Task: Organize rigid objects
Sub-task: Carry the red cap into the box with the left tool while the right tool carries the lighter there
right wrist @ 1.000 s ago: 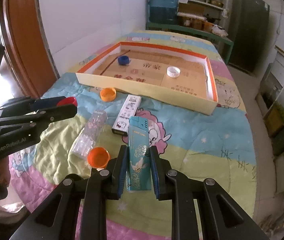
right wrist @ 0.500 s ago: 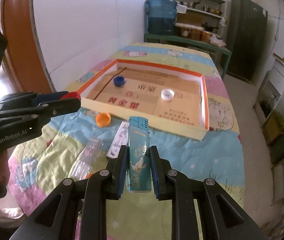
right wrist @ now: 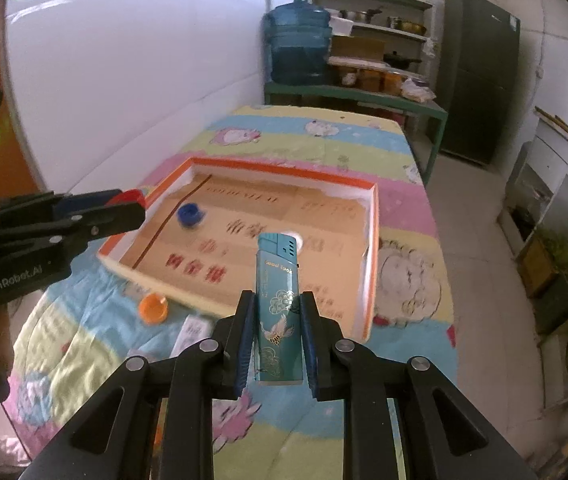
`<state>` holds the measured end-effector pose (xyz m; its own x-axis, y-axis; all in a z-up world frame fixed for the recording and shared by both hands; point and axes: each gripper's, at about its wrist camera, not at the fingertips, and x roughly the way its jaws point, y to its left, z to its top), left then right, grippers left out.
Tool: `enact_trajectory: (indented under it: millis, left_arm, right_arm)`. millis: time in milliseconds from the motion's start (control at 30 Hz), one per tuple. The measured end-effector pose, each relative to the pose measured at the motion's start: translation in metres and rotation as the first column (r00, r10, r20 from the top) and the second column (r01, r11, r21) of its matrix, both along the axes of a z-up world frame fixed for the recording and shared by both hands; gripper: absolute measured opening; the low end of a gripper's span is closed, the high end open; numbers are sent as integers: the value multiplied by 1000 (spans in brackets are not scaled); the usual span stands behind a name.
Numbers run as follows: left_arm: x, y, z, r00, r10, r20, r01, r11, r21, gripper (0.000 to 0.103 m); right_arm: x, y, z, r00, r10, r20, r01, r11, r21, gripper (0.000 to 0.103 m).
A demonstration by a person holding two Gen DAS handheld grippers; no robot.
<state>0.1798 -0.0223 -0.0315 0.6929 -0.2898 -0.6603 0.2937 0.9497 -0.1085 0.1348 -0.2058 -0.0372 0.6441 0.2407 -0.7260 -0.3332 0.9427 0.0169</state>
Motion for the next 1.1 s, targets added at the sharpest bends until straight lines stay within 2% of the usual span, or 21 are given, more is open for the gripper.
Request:
enact_trajectory:
  millis: [200, 633, 1100]
  left_arm:
    - [37, -6, -6, 1000, 19, 3, -19, 1000, 19, 31]
    - [100, -15, -39, 997, 48, -58, -46, 998, 36, 31]
    - [136, -17, -74, 989, 55, -141, -49, 998, 42, 31]
  right_arm:
    - [42, -7, -4, 1000, -16, -12, 15, 1000, -20, 22]
    - [119, -5, -35, 997, -36, -67, 32, 998, -58, 22]
    - [160, 5, -68, 991, -29, -132, 18, 996, -86, 22]
